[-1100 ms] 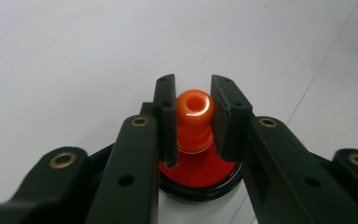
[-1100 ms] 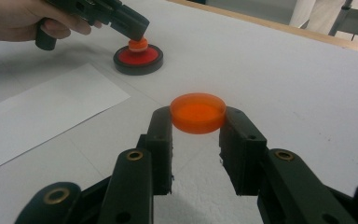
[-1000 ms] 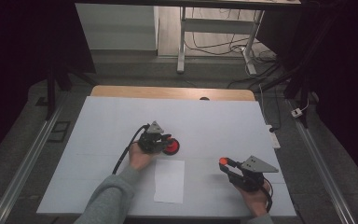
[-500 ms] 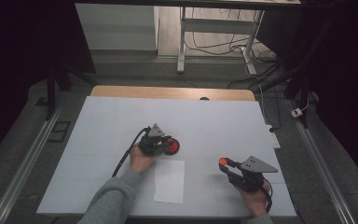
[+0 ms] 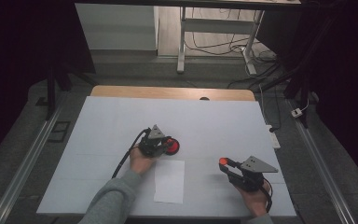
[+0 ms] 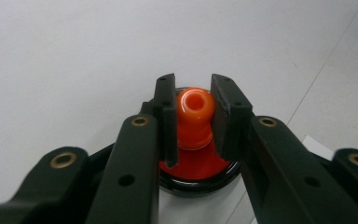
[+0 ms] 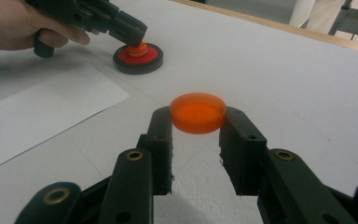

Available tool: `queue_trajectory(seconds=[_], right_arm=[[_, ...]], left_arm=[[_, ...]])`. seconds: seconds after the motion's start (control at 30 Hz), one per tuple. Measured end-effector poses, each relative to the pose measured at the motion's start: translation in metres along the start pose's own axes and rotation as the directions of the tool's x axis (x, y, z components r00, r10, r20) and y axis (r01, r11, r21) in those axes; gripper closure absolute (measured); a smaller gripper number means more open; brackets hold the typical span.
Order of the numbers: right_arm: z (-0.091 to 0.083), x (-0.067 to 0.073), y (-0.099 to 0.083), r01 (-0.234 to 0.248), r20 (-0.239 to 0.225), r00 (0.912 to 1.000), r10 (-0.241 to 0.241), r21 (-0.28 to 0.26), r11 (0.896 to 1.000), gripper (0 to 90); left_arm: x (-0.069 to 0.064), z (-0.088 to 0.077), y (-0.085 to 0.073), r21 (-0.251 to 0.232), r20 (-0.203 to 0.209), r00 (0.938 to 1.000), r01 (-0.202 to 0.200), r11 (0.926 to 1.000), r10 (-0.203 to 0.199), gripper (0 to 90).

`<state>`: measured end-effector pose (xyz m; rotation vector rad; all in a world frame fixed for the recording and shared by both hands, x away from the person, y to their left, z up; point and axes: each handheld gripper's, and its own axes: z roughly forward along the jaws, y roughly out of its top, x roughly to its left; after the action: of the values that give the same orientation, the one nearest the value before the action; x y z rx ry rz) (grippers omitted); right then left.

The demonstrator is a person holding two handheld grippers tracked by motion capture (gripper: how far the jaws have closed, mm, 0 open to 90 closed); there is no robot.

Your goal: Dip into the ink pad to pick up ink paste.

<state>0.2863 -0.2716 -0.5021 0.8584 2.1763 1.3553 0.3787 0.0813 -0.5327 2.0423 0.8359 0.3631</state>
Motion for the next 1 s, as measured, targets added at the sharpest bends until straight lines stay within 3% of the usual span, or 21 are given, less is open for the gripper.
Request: queue_trajectory(seconds=[0.6,0.87,1.0], right_arm=[[0.000,0.000,0.000,0.001,0.000,1.0000,-0.001,-0.001,1.000,64.8],[-0.001,0.000,0.000,0.000,0.002,1.0000,0.000,-0.002,1.000,64.8],[-0.001,0.000,0.000,-0.002,0.002,1.0000,0.002,-0.003,1.000,64.7]], left_arm=[[-0.001,0.001,0.000,-0.003,-0.009,0.9999,0.004,1.0000,-0.004,73.2],[0.000,0.001,0.001,-0.015,0.001,0.9995,0.030,0.9994,-0.030,72.9],[0.003,-0.009,0.006,-0.091,0.032,0.9971,0.072,0.9933,-0.069,72.8]])
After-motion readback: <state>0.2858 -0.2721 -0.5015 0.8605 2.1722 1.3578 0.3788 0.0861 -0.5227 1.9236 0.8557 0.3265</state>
